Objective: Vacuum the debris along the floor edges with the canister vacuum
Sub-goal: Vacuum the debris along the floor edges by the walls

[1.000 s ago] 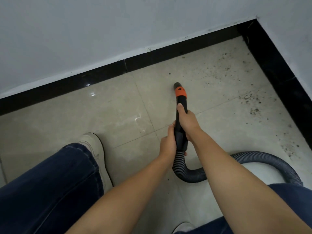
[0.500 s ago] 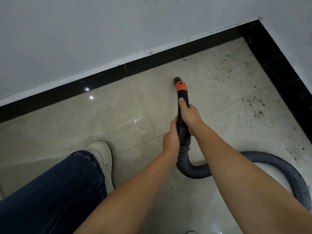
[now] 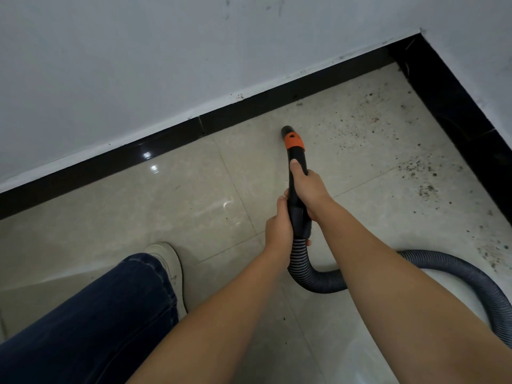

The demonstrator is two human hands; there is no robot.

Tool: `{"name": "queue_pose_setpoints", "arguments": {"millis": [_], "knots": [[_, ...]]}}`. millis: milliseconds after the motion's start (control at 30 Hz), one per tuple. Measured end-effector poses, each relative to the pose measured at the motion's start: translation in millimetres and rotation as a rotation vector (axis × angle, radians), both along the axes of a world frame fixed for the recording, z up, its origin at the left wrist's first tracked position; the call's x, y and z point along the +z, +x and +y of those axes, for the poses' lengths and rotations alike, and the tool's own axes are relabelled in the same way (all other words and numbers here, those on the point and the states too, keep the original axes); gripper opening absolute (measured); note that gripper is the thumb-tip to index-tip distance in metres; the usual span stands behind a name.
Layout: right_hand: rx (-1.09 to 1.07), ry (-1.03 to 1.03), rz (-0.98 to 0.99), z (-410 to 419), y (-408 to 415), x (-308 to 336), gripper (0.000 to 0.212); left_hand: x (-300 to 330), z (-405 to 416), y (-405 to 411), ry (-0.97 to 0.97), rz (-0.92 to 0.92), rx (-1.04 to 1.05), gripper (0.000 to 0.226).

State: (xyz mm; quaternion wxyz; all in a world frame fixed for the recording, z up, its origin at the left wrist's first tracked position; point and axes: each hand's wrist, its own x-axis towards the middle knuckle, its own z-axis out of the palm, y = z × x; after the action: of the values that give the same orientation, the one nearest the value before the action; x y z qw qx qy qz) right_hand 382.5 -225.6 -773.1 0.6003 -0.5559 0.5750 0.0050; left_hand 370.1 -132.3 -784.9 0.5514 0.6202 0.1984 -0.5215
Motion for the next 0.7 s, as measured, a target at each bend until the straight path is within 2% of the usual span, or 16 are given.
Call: {"name": "queue_pose_setpoints", "arguments": {"millis": [167, 700], "knots": [[-0.114, 0.028, -0.021, -24, 0, 0, 0.041, 2, -22, 10, -0.013, -0.011, -0.097, 0.060], [-0.123, -0.006, -0.027, -63, 34, -5, 0.044, -8, -60, 47, -0.039, -0.047, -0.158, 0.063]]}}
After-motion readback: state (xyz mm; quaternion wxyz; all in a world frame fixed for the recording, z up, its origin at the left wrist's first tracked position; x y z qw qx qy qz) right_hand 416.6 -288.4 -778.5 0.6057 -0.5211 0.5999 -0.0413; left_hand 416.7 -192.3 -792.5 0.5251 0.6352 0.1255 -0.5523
